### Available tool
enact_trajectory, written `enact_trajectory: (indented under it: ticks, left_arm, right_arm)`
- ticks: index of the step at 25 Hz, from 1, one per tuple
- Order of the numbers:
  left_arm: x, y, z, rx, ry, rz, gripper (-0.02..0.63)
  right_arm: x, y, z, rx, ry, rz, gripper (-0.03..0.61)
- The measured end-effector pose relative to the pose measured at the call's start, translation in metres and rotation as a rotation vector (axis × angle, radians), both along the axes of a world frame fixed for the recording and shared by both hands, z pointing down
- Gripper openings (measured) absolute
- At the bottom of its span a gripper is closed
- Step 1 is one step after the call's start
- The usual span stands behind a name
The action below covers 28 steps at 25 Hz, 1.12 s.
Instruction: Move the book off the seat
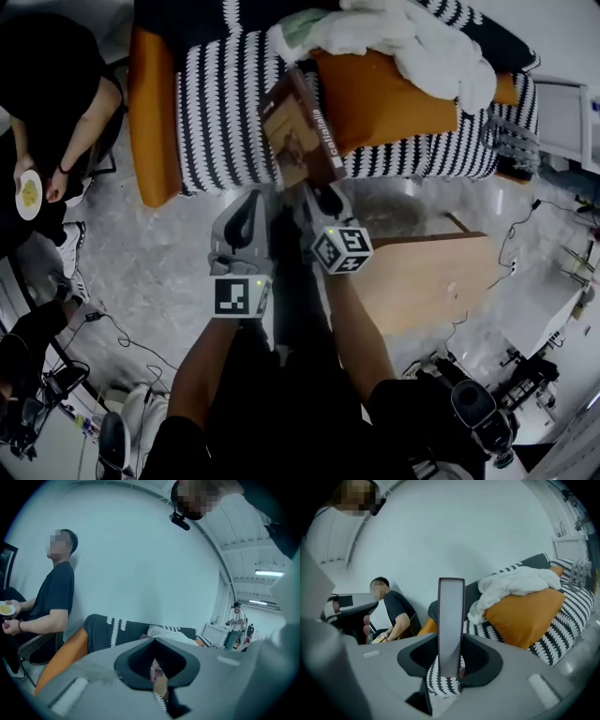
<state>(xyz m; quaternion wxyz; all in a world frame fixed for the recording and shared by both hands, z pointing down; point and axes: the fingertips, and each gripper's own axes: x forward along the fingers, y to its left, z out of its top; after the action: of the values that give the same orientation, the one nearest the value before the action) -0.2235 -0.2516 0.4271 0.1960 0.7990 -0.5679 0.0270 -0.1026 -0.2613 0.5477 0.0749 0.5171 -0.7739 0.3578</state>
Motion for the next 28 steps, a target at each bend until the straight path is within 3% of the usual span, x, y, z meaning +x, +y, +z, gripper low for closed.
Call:
enact_trajectory:
  ticks: [21,28]
  left_arm:
    - [-0.030,0.090,-0.132,0.148,-0.004,-0.011,0.006]
    - [-0.040,0.105,-0.168,0.230,-0.014,0.038,0.006]
  right_arm:
    - [-0.012,0.062,-0.178,0.224,0.025,0.012,0.156]
    - [-0.020,0.088,-0.227,0.291,0.040,0.014,0.156]
